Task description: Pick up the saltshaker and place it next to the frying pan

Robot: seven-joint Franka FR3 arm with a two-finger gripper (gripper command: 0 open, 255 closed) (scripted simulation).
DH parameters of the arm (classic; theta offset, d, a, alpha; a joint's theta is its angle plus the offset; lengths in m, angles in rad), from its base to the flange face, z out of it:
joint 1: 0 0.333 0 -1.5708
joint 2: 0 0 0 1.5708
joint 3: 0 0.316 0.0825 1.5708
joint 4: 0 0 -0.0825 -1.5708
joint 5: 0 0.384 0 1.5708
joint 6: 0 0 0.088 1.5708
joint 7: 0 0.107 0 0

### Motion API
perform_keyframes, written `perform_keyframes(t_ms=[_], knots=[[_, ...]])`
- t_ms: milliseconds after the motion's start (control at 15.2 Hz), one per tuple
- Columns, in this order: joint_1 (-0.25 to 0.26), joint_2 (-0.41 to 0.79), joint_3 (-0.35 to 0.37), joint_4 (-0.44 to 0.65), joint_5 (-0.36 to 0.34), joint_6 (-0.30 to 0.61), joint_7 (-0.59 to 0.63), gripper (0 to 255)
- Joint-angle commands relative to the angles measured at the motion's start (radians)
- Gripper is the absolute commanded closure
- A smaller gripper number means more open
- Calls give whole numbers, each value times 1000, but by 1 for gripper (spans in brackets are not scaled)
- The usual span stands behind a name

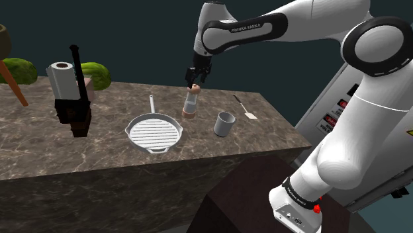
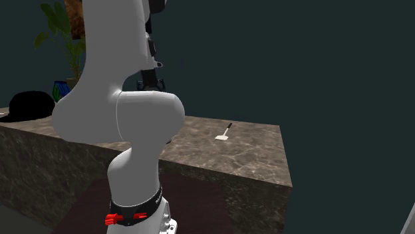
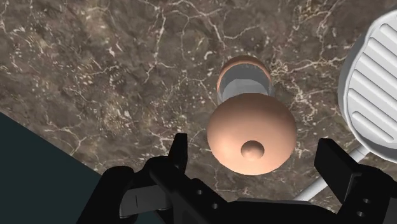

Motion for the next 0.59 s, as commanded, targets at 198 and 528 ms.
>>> perform_keyframes(t_ms=[198, 528], knots=[[3, -30, 3, 45, 6, -77, -4, 0], [3, -30, 3, 45, 6, -77, -4, 0]])
